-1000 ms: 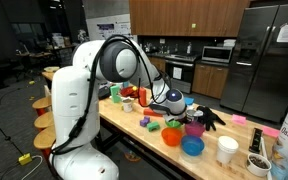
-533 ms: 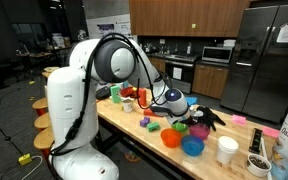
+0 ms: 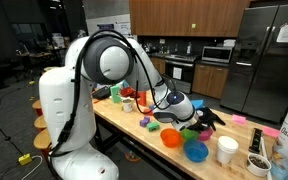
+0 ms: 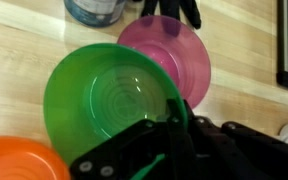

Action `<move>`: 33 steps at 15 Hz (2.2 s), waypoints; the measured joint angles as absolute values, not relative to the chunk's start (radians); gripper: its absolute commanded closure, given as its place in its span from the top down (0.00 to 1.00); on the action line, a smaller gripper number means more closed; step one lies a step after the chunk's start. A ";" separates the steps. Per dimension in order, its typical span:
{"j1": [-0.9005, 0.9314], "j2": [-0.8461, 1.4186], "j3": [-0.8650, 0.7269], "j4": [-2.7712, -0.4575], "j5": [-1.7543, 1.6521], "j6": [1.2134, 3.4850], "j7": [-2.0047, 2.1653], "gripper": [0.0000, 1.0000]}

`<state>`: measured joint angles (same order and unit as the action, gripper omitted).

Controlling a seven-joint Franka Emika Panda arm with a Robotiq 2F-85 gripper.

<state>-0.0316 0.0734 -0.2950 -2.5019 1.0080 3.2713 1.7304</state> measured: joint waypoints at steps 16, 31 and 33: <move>-0.126 -0.007 -0.227 -2.593 1.169 3.359 1.639 0.01; -0.249 -0.047 -0.215 -2.513 1.425 3.453 1.244 0.01; -0.223 -0.045 -0.196 -2.498 1.429 3.451 1.244 0.01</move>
